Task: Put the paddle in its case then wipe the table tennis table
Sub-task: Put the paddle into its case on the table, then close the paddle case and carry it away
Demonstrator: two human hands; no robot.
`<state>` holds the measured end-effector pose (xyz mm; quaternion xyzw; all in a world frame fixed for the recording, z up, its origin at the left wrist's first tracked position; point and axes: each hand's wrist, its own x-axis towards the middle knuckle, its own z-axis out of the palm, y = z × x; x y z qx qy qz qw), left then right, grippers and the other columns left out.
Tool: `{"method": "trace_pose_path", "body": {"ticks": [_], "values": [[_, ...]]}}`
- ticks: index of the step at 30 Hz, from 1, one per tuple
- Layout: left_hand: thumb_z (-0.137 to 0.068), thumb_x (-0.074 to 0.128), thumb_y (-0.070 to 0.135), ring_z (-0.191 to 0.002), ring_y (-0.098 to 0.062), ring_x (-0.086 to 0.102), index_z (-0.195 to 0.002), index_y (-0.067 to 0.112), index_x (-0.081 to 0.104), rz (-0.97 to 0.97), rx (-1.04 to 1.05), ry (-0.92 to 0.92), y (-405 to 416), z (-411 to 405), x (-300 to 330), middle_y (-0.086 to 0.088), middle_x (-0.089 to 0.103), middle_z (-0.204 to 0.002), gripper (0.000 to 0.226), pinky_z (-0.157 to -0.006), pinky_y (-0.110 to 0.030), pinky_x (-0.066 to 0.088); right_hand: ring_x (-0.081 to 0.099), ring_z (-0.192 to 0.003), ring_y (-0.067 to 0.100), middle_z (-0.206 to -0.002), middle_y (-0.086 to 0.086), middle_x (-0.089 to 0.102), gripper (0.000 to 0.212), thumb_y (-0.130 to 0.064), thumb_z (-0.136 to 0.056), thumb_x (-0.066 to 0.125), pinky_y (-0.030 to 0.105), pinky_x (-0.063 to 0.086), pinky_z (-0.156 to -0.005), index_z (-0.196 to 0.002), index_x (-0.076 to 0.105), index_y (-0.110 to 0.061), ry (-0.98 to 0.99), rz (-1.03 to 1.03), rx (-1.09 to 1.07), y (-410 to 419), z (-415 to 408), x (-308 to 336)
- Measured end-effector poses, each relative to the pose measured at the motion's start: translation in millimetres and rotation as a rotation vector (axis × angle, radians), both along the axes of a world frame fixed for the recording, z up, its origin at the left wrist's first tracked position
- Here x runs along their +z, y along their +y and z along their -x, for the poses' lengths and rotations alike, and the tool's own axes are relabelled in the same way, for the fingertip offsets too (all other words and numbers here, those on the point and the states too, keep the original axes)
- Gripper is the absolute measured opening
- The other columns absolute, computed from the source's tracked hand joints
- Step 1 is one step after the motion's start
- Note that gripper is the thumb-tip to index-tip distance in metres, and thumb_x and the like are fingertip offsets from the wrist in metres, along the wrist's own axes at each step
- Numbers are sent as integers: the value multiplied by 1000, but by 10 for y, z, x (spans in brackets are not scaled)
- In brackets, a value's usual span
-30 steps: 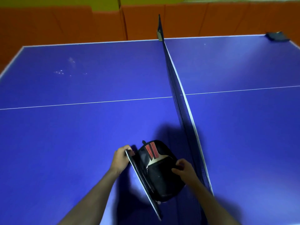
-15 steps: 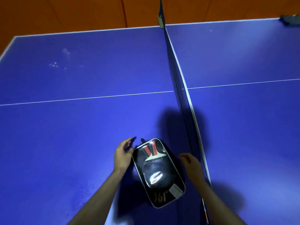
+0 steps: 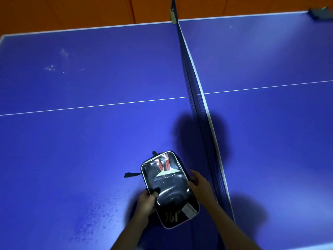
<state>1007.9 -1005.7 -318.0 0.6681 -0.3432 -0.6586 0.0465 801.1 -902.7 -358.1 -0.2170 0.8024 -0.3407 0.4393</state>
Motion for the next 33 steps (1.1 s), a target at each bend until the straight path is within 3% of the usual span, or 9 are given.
{"method": "trace_pose_path", "body": {"ticks": [4,6,11,13,17,23,28,31,33], "values": [[-98,66,15,-80,-28,66,-92,12,68,36,58,10,28,146,88,-11,71,-88,7,-75,-37,53,60,-66,6,-79,-5,71,29,-6,-100,59,23,46,-63,-96,73,-31,58,-12,59,46,-52,-129],[-98,65,15,-81,-27,68,-95,13,68,24,38,-2,-1,184,85,-11,72,-91,5,-75,-39,56,50,-60,9,-67,-2,61,35,-5,-102,54,25,38,-58,-75,63,-25,64,-34,64,68,-71,-163],[-97,69,16,-86,-27,67,-106,10,59,-5,37,-50,-115,126,-29,-12,69,-103,15,-67,-38,58,48,-53,-2,-55,-12,57,43,-2,-105,54,14,38,-55,-66,58,-22,-33,-25,-21,81,-114,-100],[-95,74,21,-94,-28,67,-108,7,62,-47,45,-55,-192,54,-61,-12,70,-107,23,-67,-35,56,60,-62,-5,-63,-15,67,43,-3,-105,55,13,44,-61,-71,67,-26,-118,26,-71,97,-133,-12],[-86,83,25,-91,-24,68,-105,6,73,-75,78,-55,-280,-118,-133,-10,76,-101,28,-79,-34,52,76,-98,15,-99,-2,81,23,-10,-104,61,26,58,-81,-105,81,-21,-262,111,-192,175,-174,148],[-82,86,18,-88,-31,76,-111,5,71,-57,114,155,-302,-174,-14,-18,78,-99,36,-68,-28,62,76,-102,15,-108,2,80,22,-8,-99,67,24,59,-77,-117,77,-16,-361,230,-369,334,-251,451],[-86,81,19,-105,-28,74,-113,4,74,19,-6,299,-217,-119,220,-13,79,-104,32,-101,-38,55,75,-102,23,-112,12,79,27,-2,-95,69,29,59,-85,-121,75,-4,-323,322,-481,512,-293,689],[-88,79,19,-86,-18,73,-104,2,76,81,-61,368,-144,-43,307,-10,78,-99,23,-80,-25,58,74,-93,16,-107,9,80,21,-7,-93,76,29,59,-82,-113,78,-10,-260,373,-561,714,-316,805],[-86,81,23,-81,-22,66,-99,-4,74,117,-102,408,-65,39,378,-14,74,-92,31,-76,-29,53,72,-95,19,-110,15,79,24,-15,-87,82,38,58,-90,-110,80,-12,-237,406,-611,863,-332,867]]}}
